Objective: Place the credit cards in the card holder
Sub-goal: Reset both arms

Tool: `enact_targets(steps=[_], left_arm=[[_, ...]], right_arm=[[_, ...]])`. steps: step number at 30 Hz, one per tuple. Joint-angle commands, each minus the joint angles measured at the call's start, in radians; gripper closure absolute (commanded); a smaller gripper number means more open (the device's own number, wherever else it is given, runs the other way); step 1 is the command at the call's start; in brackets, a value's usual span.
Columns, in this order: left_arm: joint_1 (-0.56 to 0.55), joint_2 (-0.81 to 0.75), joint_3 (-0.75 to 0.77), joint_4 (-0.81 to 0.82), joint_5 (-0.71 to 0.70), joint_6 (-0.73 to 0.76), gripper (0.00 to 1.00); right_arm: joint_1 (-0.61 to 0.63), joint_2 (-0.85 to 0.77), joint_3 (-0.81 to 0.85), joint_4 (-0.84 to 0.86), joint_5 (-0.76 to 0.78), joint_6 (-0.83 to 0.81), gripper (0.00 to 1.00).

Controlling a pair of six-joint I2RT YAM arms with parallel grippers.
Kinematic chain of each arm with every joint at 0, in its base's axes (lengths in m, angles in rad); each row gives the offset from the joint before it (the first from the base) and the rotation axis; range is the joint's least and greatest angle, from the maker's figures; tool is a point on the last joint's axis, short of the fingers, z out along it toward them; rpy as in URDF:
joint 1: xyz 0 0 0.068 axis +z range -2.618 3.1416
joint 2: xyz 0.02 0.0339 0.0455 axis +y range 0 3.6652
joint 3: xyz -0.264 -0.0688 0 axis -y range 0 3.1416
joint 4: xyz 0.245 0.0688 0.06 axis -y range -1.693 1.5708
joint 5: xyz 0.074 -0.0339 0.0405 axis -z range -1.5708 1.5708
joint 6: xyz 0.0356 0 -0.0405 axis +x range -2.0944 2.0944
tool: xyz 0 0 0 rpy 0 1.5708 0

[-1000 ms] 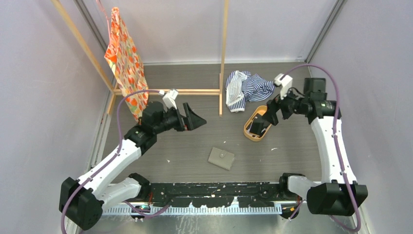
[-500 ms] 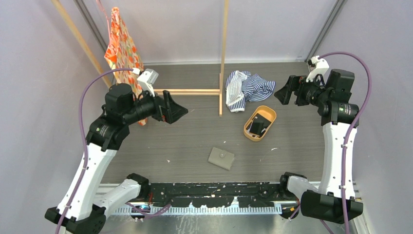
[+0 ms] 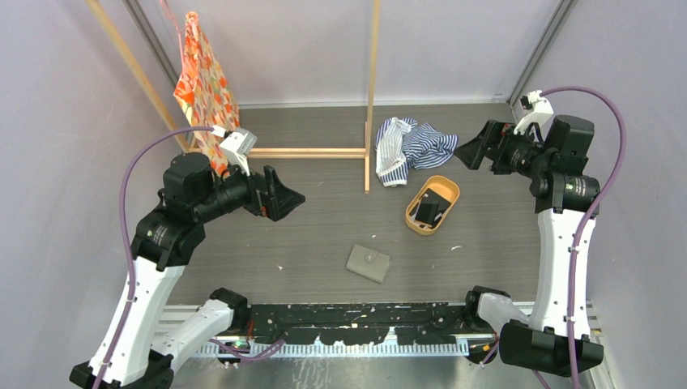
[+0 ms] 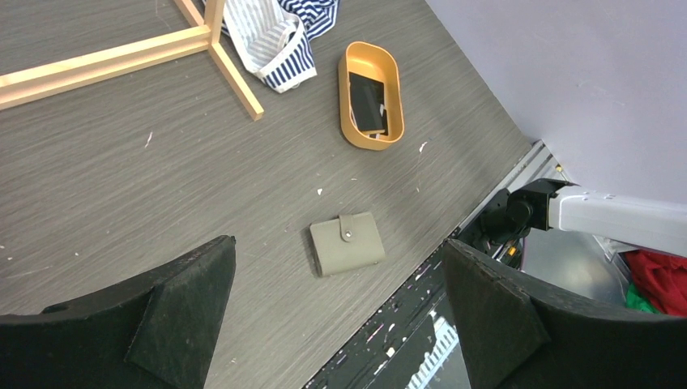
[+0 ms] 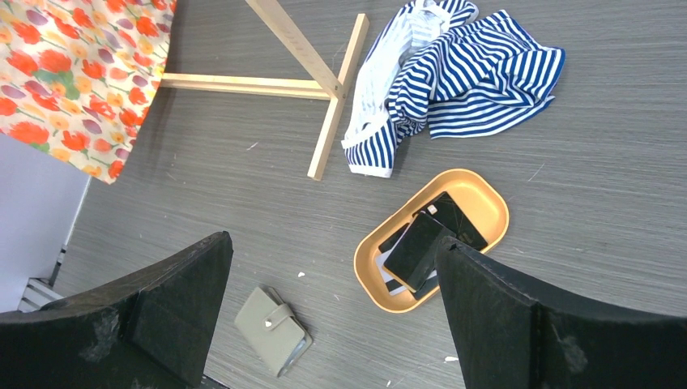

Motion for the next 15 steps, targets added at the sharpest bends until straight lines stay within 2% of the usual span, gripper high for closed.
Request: enact_targets(steps=[1,15], left_arm=[[0.003,-0.02,-0.024,0.051,0.027,-0.033,0.0],[0.003,-0.057,-0.073,0.074,0.049,-0.091,0.0]], right_arm=[[-0.002,-0.018,0.009,0.024,-0.033,0.026,0.0],[-0.002,-0.068,-0.014,0.003,-0.093,0.007,0.0]])
